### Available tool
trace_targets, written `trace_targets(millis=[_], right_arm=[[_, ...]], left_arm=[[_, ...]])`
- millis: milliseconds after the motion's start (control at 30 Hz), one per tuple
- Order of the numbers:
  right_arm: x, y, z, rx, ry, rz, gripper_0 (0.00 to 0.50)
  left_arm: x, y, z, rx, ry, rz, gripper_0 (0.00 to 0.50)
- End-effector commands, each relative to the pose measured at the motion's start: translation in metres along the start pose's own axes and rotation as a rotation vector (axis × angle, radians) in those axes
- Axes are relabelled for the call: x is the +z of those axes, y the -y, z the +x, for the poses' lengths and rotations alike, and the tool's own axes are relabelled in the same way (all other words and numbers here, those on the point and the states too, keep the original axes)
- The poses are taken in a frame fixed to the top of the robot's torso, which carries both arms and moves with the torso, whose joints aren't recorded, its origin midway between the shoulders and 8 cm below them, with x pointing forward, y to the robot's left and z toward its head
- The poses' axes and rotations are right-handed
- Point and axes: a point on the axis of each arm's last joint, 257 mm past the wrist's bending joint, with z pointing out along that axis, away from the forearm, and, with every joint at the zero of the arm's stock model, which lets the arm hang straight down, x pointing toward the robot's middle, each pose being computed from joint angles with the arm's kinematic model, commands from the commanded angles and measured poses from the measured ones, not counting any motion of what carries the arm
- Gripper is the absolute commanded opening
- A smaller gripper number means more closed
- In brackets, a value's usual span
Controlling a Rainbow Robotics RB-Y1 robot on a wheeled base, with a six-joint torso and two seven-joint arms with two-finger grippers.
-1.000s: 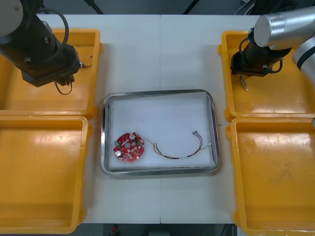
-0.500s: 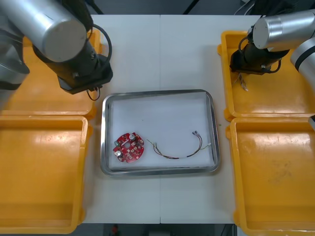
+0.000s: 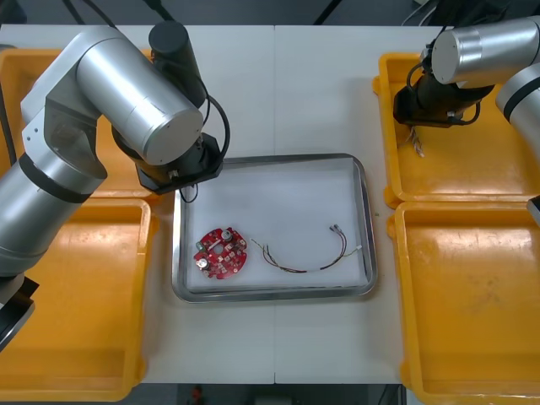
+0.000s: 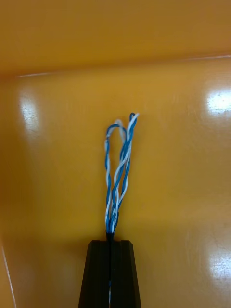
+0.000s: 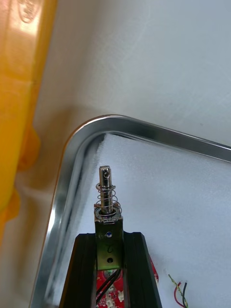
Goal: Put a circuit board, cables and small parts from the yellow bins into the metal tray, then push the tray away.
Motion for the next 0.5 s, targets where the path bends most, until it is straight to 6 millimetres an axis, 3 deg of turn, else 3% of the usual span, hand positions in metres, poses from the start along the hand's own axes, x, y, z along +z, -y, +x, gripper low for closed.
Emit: trace_targets(millis=[33, 200, 500], right_arm=[[-0.006, -0.008, -0.007, -0.054, 0.006, -0.005, 0.000], [-0.019, 0.009, -0.012, -0.137, -0.011, 0.011, 0.000], [-0.067, 0.041, -0.028, -0.302, -0.039, 0.002, 0.000]], left_arm=[[0.009, 0.018, 0.016, -0.053, 0.005, 0.047, 0.000], [0.018, 0.023, 0.022, -0.021, 0.028, 0.046, 0.001], [0.032, 0.030, 0.040, 0.022, 0.021, 0.069, 0.000]])
